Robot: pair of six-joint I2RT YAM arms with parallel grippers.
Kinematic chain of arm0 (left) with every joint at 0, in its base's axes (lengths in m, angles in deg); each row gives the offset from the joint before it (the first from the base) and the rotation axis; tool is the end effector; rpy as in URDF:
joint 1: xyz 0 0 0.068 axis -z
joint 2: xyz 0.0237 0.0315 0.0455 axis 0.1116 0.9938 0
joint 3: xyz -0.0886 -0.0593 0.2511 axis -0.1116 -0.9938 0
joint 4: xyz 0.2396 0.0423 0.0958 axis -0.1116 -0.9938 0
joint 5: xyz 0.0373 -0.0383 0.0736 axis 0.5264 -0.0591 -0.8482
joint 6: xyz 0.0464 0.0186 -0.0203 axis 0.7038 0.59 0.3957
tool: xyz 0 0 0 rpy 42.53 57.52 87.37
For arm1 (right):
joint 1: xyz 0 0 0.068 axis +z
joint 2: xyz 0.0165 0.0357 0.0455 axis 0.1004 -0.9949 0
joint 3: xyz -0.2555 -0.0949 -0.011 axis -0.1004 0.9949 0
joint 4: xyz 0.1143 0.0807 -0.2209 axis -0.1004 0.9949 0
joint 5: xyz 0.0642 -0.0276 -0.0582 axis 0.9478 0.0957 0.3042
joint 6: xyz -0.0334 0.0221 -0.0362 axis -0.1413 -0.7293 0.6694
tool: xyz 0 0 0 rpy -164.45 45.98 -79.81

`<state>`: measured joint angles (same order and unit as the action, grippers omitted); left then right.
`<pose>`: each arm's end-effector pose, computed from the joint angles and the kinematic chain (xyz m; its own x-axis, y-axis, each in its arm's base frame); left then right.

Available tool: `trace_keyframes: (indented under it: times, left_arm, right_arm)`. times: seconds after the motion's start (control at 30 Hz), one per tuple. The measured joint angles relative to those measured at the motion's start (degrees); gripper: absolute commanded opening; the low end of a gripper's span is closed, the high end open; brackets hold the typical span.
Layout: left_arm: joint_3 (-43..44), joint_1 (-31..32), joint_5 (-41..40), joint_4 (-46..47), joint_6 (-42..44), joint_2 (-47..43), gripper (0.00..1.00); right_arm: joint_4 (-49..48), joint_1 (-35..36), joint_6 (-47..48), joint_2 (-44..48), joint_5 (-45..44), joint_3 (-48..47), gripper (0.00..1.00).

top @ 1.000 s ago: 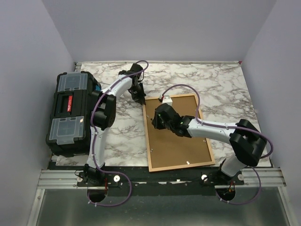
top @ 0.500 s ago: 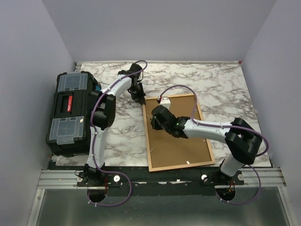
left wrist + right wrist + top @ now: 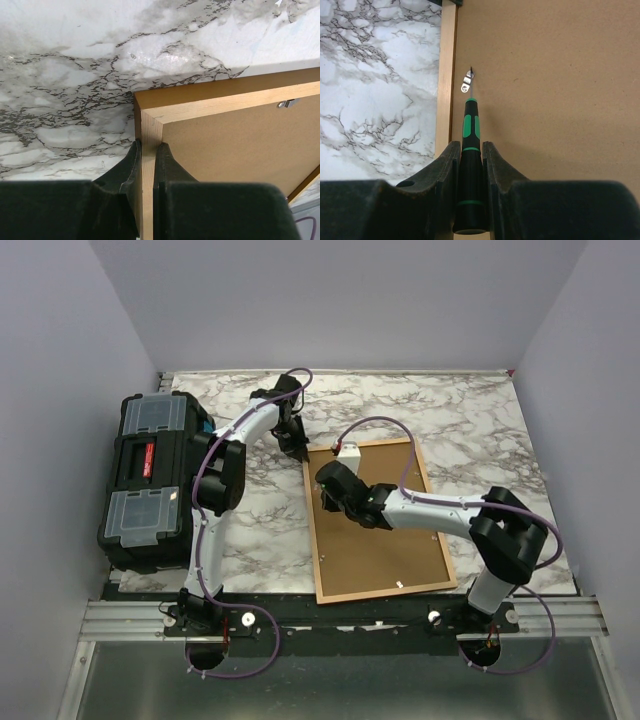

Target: Take the photo out of the frame

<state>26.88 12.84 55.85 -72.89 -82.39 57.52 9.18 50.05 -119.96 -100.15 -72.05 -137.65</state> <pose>0.4428 -0.1639 0.1775 -0.9533 -0.2788 -0.1159 -0.2179 0.9010 -0.3752 0.2172 0.2912 0.2004 -0.6559 0.0481 -0.7533 -0.1807 0.9589 0.2186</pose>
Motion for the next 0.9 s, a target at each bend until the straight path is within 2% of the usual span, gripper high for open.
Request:
trace_keyframes:
  times: [0.13,0.27,0.33,0.43,0.5,0.53,0.7,0.9]
  left_arm:
    - [0.0,0.0,0.0,0.0,0.0,0.0,0.01]
    - [0.0,0.0,0.1,0.0,0.2,0.0,0.32]
    - [0.0,0.0,0.3,0.3,0.7,0.0,0.43]
    - [-0.1,-0.1,2.2,1.4,1.0,-0.2,0.55]
    - [-0.4,-0.1,2.8,2.2,1.6,-0.9,0.72]
    - [-0.8,-0.1,3.0,2.6,2.0,-1.9,0.76]
    - [-5.8,0.0,2.6,4.6,3.8,-10.8,0.79]
    - [-21.1,3.3,-0.5,9.2,4.1,-29.8,0.71]
  right_arm:
    - [0.0,0.0,1.0,1.2,0.6,0.3,0.00]
    - [0.5,0.0,2.8,7.6,1.4,1.9,0.00]
    - [0.9,0.0,3.7,12.7,1.5,3.2,0.00]
    - [1.4,0.0,4.2,21.5,1.5,6.6,0.00]
    - [2.3,0.0,4.0,26.9,1.6,10.2,0.00]
    - [3.0,0.0,3.7,29.1,1.6,11.8,0.00]
    - [8.5,-0.1,1.9,39.5,2.7,19.7,0.00]
    - [14.0,-0.1,0.9,48.3,3.5,20.5,0.00]
